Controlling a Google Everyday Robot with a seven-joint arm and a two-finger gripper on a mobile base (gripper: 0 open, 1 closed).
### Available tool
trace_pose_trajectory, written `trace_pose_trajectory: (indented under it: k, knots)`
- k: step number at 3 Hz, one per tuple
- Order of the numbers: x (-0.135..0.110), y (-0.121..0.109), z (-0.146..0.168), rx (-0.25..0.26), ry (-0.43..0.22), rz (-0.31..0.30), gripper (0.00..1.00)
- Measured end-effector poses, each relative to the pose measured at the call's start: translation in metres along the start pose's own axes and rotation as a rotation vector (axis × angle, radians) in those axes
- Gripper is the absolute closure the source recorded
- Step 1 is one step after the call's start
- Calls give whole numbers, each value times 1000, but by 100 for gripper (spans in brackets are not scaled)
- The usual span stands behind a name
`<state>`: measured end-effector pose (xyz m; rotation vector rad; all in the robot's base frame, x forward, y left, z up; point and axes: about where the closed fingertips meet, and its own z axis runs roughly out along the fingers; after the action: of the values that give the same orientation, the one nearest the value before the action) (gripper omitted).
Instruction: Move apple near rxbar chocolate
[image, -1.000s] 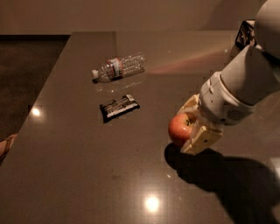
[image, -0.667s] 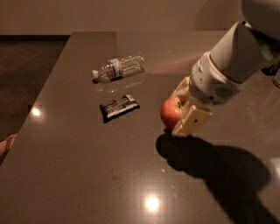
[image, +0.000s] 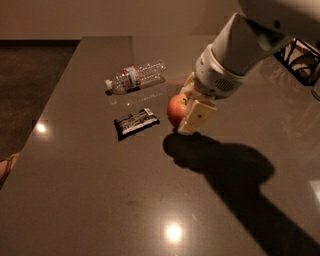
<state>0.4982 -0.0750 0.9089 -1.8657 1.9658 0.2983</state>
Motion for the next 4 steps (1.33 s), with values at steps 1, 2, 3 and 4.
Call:
trace_pose_trajectory:
  k: [1,2,3,4]
  knots:
    - [-8,-20,21,10,10,3,100]
    - [-14,-34,40,16,17,9,100]
    - [-14,-42,60,13,35,12,81]
    - [-3,-47,72,14,56,28,59]
